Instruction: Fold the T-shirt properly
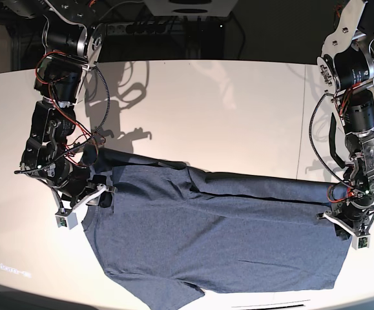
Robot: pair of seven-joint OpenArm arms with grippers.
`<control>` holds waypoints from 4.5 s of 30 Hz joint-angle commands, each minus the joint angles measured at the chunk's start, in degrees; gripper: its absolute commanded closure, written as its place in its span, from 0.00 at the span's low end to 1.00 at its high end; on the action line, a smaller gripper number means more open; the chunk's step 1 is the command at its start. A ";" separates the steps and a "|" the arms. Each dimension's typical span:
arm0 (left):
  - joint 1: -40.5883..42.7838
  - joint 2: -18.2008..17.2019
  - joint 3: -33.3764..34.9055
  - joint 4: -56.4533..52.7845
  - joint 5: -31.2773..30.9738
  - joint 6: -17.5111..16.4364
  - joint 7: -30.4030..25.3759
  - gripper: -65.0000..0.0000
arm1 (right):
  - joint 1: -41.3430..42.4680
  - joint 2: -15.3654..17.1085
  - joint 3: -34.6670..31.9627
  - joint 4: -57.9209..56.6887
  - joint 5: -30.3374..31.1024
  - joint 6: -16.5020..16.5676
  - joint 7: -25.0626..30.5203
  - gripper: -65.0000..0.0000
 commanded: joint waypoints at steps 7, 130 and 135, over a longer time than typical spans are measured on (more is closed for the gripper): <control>-1.88 -0.83 -0.07 0.83 -0.46 3.61 -4.52 0.74 | 1.55 0.48 0.00 0.79 -0.35 3.61 0.96 0.65; 0.55 -13.66 -0.07 0.83 -2.89 -3.91 8.35 0.74 | 1.55 9.88 7.76 0.81 1.70 3.39 -6.19 0.65; 0.52 -13.68 -0.07 0.83 -13.92 -3.93 22.43 0.74 | 1.53 9.86 12.79 0.81 14.32 3.41 -17.66 0.65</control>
